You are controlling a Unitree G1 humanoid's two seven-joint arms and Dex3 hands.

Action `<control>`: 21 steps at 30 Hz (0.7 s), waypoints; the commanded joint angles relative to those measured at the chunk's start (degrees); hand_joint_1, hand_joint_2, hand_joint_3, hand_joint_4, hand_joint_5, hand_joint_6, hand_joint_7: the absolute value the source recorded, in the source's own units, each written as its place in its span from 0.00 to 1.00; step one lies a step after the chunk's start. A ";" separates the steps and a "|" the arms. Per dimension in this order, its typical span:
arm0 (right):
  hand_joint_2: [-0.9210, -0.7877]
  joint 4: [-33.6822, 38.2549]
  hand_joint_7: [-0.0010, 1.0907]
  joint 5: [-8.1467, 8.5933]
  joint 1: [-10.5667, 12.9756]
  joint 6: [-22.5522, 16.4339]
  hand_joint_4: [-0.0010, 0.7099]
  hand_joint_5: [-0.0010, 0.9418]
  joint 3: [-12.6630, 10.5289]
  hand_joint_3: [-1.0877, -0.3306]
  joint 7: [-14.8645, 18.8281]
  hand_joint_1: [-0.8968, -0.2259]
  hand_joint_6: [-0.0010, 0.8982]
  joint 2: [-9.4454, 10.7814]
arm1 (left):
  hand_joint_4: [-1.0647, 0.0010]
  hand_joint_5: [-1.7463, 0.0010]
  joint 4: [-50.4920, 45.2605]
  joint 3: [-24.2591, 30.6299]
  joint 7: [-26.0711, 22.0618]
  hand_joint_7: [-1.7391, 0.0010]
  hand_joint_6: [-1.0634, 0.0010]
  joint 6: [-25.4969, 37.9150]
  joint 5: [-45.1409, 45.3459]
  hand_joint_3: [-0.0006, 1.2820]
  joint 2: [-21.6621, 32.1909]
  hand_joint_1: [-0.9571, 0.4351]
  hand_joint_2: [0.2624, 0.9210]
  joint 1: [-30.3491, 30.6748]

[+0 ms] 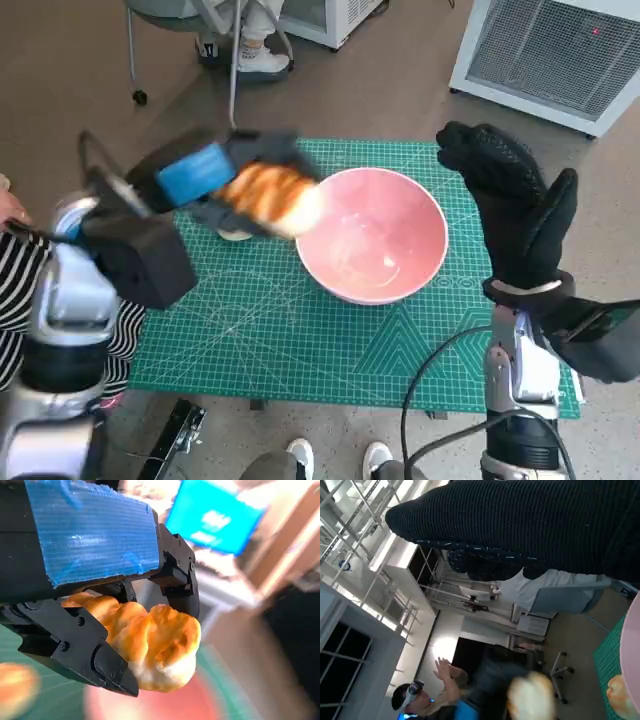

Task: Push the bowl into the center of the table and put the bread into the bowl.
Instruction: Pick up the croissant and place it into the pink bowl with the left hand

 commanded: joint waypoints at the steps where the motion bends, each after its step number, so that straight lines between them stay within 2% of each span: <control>1: 0.00 0.33 0.31 0.39 1.70 0.30 0.24 0.00 -0.47 0.41 0.13 0.26 0.15 -0.18 | 0.27 0.38 3.72 -2.21 1.66 0.34 0.41 0.34 -0.70 0.03 -4.99 0.69 0.99 -4.01; 13: 0.00 -1.87 0.31 0.30 3.75 0.22 0.25 0.00 -1.09 0.41 -0.24 0.27 0.15 -0.53 | 0.27 0.40 18.11 -9.85 4.09 0.35 0.36 -3.42 6.49 0.01 -11.14 0.69 0.99 -11.17; 19: 0.00 -2.51 0.31 0.31 4.50 0.14 0.25 0.00 -1.47 0.41 -0.41 0.27 0.14 -0.75 | 0.30 0.36 21.94 -12.72 3.34 0.31 0.46 -4.23 8.36 0.05 -13.27 0.69 1.00 -11.78; 21: 0.00 -2.71 0.31 0.32 4.73 0.14 0.25 0.00 -1.61 0.41 -0.51 0.27 0.13 -0.80 | 0.37 0.33 22.77 -13.74 2.89 0.25 0.53 -4.12 9.19 0.10 -13.66 0.69 1.00 -11.71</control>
